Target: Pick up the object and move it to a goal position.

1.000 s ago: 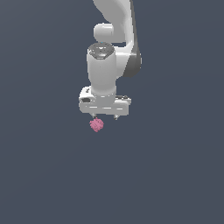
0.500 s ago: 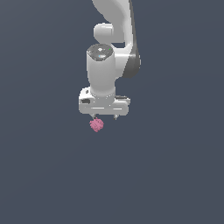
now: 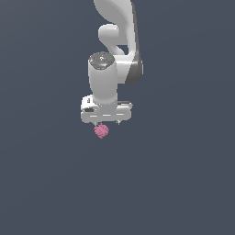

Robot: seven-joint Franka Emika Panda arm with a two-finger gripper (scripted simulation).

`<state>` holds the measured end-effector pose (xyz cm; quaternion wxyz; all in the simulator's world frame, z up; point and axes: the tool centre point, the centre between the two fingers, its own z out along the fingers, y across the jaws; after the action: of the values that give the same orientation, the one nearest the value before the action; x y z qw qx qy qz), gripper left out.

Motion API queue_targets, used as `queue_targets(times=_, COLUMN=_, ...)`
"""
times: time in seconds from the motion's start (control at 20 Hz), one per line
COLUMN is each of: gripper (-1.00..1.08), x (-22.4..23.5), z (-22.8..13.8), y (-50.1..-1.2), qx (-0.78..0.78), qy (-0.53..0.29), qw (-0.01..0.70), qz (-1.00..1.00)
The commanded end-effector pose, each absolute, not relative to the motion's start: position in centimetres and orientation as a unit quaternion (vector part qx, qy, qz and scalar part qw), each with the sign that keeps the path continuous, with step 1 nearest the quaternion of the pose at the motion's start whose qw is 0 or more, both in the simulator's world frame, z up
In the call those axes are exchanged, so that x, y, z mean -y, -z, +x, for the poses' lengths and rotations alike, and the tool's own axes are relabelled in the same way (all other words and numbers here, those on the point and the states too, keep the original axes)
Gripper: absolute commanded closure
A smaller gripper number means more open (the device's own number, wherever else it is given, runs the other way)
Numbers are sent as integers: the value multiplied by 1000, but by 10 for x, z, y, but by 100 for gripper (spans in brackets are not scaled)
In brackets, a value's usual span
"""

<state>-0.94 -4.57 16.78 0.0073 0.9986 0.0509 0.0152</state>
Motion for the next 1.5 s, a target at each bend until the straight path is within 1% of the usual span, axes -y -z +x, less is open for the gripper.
queue_targets(times=0.0, gripper=-92, x=50, z=-12, y=-161, qx=-78, qy=-13, qw=8, qz=997)
queue_targets(times=0.95, gripper=-92, x=80, z=-41, y=-110, qx=-304, qy=-2, qw=5, qz=953)
queue_targets(times=1.45, gripper=-92, x=88, z=-52, y=-94, qx=-375, qy=0, qw=1, qz=927)
